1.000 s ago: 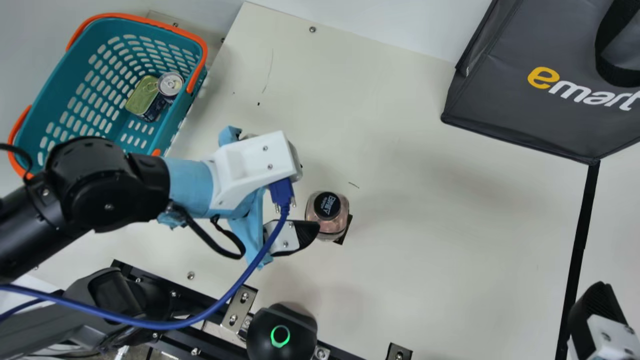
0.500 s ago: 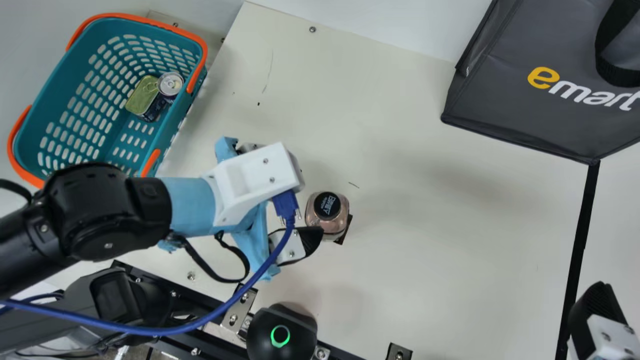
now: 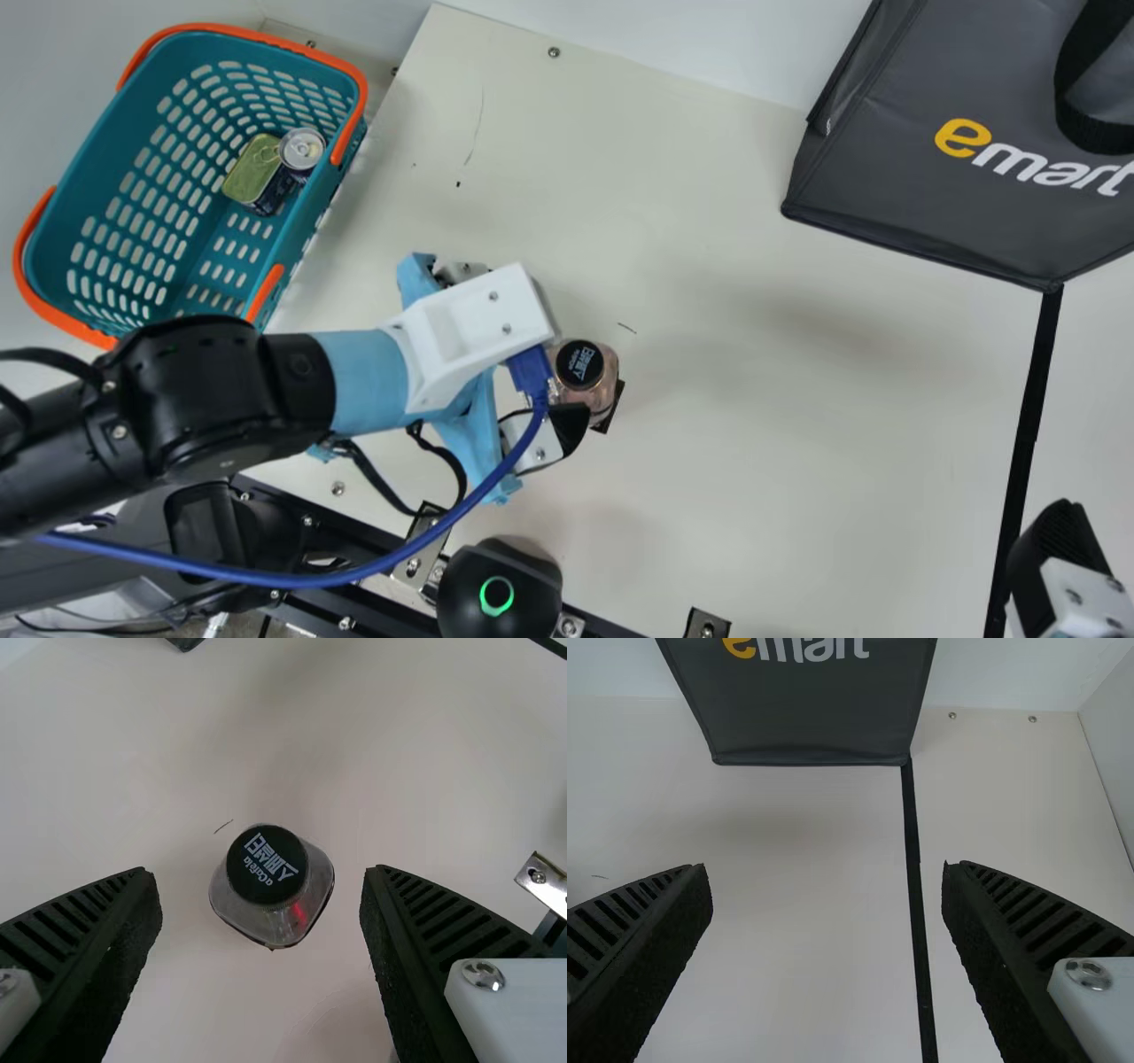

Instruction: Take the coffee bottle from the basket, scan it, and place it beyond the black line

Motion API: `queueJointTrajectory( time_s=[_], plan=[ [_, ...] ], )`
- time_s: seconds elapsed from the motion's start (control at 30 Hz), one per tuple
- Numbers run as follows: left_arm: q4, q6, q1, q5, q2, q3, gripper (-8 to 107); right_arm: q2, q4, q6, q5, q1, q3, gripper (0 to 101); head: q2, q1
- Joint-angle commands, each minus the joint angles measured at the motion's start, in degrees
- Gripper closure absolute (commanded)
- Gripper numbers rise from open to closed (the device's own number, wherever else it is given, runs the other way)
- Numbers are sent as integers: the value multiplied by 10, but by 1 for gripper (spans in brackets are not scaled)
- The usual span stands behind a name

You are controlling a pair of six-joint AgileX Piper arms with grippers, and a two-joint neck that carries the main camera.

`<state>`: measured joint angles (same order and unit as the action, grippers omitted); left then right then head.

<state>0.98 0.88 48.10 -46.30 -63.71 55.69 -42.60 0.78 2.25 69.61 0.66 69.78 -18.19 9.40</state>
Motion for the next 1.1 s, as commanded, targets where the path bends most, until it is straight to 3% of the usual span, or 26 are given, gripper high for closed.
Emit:
queueJointTrajectory(
  time_s=[0.0, 1.07],
  plan=[
    [-6, -7, 3, 4, -2, -2, 9, 0, 0, 0, 0, 0, 0, 10, -2, -15],
    [-105, -150, 29, 70, -68, -37, 9, 0, 0, 0, 0, 0, 0, 10, -2, -15]
  ],
)
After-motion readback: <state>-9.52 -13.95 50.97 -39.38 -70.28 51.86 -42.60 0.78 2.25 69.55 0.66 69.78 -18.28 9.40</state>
